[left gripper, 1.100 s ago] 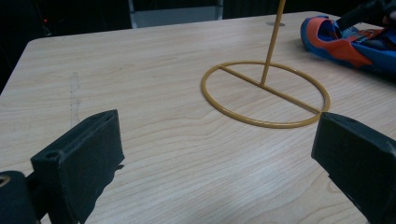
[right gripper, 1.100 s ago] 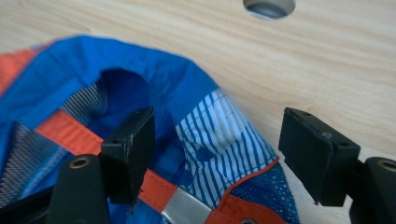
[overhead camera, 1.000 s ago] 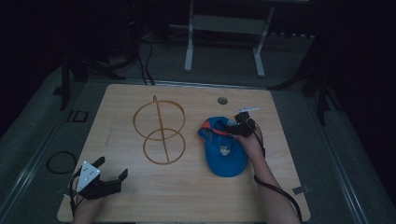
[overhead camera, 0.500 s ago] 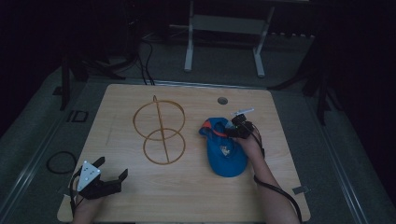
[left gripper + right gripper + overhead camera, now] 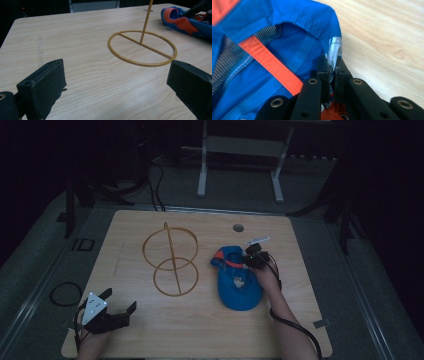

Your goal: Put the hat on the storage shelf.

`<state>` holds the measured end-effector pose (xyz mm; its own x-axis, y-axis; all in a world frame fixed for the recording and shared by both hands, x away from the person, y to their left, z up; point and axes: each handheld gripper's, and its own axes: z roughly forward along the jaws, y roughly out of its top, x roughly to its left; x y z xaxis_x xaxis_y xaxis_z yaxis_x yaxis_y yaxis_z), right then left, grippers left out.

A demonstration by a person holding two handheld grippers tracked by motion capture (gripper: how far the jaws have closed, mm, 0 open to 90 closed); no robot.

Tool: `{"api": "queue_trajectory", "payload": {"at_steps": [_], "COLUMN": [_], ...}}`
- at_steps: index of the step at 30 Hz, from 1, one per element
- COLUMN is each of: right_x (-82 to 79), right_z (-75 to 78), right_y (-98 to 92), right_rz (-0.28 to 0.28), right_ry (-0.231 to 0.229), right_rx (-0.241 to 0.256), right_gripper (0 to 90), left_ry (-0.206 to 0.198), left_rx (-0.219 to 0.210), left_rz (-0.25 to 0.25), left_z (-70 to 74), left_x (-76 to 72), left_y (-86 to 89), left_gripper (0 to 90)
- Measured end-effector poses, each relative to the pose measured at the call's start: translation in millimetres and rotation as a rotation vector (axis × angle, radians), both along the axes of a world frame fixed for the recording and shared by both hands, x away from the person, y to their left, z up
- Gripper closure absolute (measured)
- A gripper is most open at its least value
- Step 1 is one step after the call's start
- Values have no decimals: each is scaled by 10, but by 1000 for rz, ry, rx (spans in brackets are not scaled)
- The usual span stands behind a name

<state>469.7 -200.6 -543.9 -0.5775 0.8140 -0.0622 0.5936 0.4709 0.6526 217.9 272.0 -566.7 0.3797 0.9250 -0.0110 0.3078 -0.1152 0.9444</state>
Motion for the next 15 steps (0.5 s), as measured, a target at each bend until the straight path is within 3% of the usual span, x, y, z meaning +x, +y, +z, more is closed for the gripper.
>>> {"api": "queue_trajectory", "payload": {"at_steps": [5, 12, 15], "right_x": [-65, -176, -287], "right_z": [132, 395, 600], "right_y": [-59, -178, -226], "right_rz": [-5, -28, -34], "right_ry": [-42, -109, -151], "right_rx": [-2, 53, 74], "right_gripper": [863, 865, 865], "left_ry": [4, 1, 7], "left_rx": [1, 2, 8], "left_rz": [-2, -4, -3], "left_z": [0, 6, 14], "left_x": [4, 2, 10], "left_y": [-1, -9, -15], "left_gripper": [24, 24, 24]}}
